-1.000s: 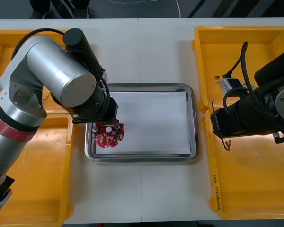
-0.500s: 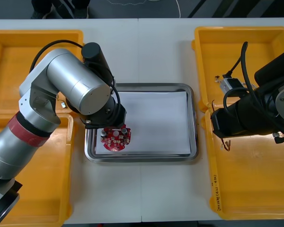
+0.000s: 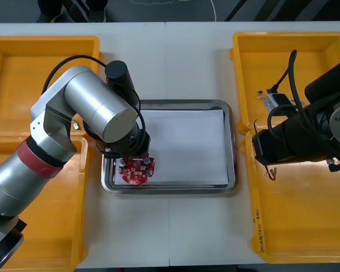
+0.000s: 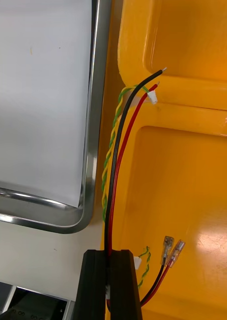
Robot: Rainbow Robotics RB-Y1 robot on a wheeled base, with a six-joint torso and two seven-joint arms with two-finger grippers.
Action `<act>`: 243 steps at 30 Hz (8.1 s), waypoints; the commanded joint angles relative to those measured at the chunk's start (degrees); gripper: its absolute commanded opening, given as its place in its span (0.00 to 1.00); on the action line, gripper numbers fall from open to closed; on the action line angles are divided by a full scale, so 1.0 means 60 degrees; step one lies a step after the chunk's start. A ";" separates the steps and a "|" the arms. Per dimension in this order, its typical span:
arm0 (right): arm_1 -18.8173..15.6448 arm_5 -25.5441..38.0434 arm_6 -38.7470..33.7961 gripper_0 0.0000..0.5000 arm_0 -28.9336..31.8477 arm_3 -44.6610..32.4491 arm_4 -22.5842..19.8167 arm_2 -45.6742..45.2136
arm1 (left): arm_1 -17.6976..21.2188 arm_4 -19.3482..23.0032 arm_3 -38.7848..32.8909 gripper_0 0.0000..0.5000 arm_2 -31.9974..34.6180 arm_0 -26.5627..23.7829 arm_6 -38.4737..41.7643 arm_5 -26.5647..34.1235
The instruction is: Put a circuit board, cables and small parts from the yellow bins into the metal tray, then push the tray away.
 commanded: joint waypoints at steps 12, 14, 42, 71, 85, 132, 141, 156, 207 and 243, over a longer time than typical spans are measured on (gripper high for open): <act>-0.0201 0.0041 -0.0026 0.00 -0.0258 -0.0107 0.0116 0.0118 | -0.0189 -0.0180 -0.0106 1.00 -0.0081 -0.0224 -0.0528 -0.0349; -0.0201 0.0041 -0.0026 0.00 -0.0258 -0.0107 0.0101 0.0118 | -0.0189 -0.0194 -0.0179 1.00 -0.0022 -0.0224 -0.0528 -0.0349; -0.0216 0.0041 0.0194 0.00 -0.0273 -0.0107 -0.0016 0.0118 | 0.1202 0.1153 -0.3050 1.00 0.4109 -0.0210 -0.0646 0.1754; -0.0172 0.0041 0.0794 0.00 -0.1108 -0.0107 -0.0910 0.0939 | 0.3180 0.1241 0.1388 1.00 0.6306 -0.1103 -0.4249 0.1687; 0.0897 0.0041 0.4339 0.00 -0.2338 0.0552 -0.0133 0.2594 | 0.3180 0.1080 0.4098 1.00 0.5383 -0.2041 -0.5304 0.0091; 0.2392 -0.2546 0.9349 0.00 -0.3495 0.4097 0.2826 0.6329 | 0.3194 0.2223 0.6486 1.00 0.3215 -0.1484 -0.6065 -0.1916; 0.2392 -0.2692 0.9613 0.36 -0.3495 0.4361 0.2899 0.6344 | 0.3180 0.2164 0.6500 1.00 0.3201 -0.1264 -0.6168 -0.2063; 0.2377 -0.2428 0.9862 1.00 -0.3569 0.4170 0.2635 0.5860 | 0.2975 0.2003 0.6500 0.81 0.3201 -0.1045 -0.6212 -0.2341; 0.1937 0.0041 0.7313 1.00 -0.4872 0.4405 0.3104 -0.1024 | 0.3092 0.1153 0.0875 0.00 0.6203 -0.1616 -0.2784 0.1754; 0.0839 0.0041 0.6449 1.00 -0.5253 0.7159 0.4613 -0.3016 | 0.1129 0.2061 0.0743 0.00 0.2204 -0.3257 0.0570 0.1754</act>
